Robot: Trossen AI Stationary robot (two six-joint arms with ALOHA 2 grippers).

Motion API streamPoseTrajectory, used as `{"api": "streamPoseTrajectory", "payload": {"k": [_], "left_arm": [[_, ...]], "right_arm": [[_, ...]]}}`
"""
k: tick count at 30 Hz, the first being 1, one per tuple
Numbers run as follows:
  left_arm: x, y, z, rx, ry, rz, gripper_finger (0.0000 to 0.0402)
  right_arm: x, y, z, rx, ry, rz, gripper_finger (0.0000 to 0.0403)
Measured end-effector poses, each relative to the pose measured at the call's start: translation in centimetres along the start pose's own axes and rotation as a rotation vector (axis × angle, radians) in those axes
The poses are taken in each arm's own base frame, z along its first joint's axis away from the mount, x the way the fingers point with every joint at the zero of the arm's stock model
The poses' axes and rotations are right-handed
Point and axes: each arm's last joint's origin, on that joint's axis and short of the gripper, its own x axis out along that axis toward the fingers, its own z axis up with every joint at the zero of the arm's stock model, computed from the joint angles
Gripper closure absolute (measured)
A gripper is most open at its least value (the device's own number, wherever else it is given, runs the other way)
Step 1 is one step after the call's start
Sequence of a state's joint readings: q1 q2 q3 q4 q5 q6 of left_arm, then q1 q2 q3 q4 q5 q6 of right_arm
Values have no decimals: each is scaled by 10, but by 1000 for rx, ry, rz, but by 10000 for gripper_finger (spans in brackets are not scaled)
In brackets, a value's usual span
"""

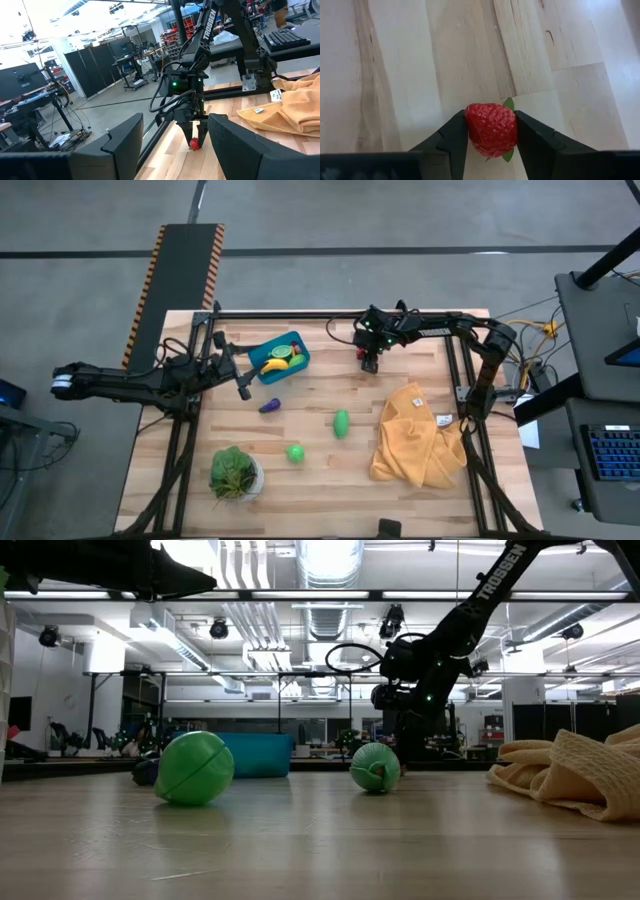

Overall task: Pick and placing Produce into tupperware
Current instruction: Put the strawberry into the blue bin

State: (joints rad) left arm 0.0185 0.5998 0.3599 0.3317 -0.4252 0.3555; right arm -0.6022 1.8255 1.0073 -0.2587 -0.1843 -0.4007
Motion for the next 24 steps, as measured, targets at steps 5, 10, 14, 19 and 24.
{"api": "streamPoseTrajectory", "payload": {"k": [5, 10, 14, 19, 24], "left_arm": [[0, 0, 0, 1, 2, -1, 192], [0, 0, 0, 1, 1, -1, 192], [0, 0, 0, 0, 1, 0, 192], [0, 0, 0, 1, 2, -1, 192], [0, 0, 0, 1, 1, -1, 192]], "right_arm": [[-3, -1, 5, -2, -20, 0, 266], [-8, -4, 17, -5, -65, 13, 267], [-14, -6, 30, -11, -124, 45, 266], [-25, -9, 49, 9, -225, 139, 266], [-35, -7, 66, 2, -328, 281, 267]]}}
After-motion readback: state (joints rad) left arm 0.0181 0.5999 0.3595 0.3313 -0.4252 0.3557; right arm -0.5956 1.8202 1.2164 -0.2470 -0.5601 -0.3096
